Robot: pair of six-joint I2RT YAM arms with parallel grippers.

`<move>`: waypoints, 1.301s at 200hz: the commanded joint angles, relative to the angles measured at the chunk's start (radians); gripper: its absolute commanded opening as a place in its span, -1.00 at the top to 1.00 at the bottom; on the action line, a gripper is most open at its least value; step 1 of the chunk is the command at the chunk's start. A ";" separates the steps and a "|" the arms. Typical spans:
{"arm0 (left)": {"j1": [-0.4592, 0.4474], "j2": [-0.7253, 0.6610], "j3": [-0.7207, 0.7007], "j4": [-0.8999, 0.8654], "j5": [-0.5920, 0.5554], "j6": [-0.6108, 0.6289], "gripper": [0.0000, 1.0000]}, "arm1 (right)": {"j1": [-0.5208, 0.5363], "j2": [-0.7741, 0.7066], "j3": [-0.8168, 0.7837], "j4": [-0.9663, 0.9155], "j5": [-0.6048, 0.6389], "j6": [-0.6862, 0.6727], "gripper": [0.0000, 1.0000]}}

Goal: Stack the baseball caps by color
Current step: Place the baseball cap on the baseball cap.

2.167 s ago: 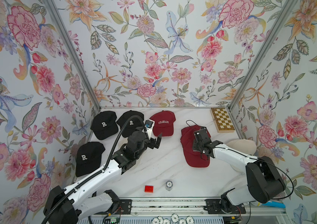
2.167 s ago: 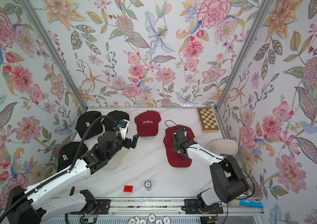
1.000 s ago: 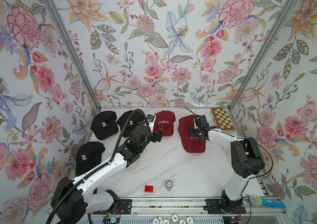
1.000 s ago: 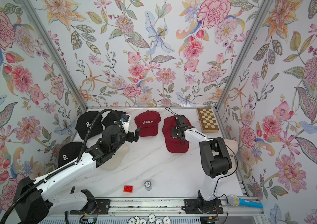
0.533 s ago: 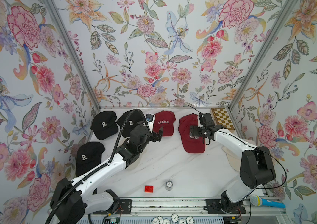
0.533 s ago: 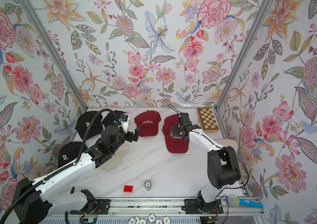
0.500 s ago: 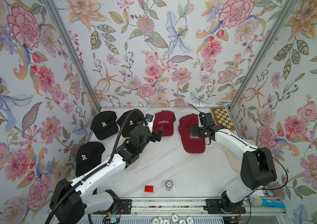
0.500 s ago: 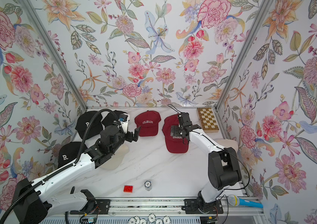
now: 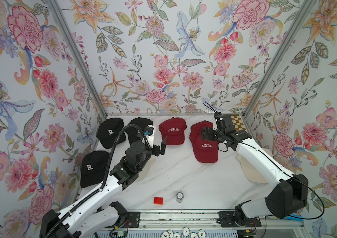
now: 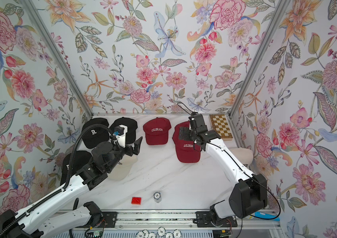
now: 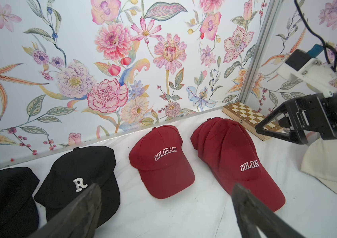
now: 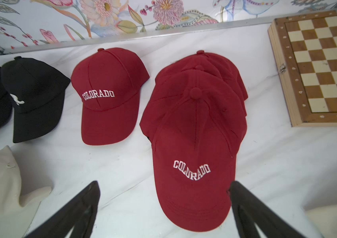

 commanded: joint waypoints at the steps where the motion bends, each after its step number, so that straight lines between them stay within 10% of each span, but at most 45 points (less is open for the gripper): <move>1: 0.011 -0.060 -0.031 -0.030 0.033 -0.017 -0.99 | 0.025 -0.019 0.033 -0.069 0.044 0.041 -0.97; 52: 0.010 -0.158 -0.064 -0.063 0.085 -0.039 -0.99 | 0.023 0.045 0.112 -0.075 0.136 0.063 -0.84; 96: 0.011 -0.118 -0.053 -0.044 0.078 -0.031 -0.99 | -0.055 0.234 0.276 -0.073 0.103 0.013 0.20; 193: 0.011 0.279 0.231 0.011 -0.019 -0.040 -0.99 | -0.192 0.539 0.366 -0.015 -0.096 -0.044 0.19; 260: 0.010 0.290 0.238 -0.003 -0.012 -0.002 -0.99 | -0.202 0.546 0.356 -0.015 -0.144 -0.020 0.01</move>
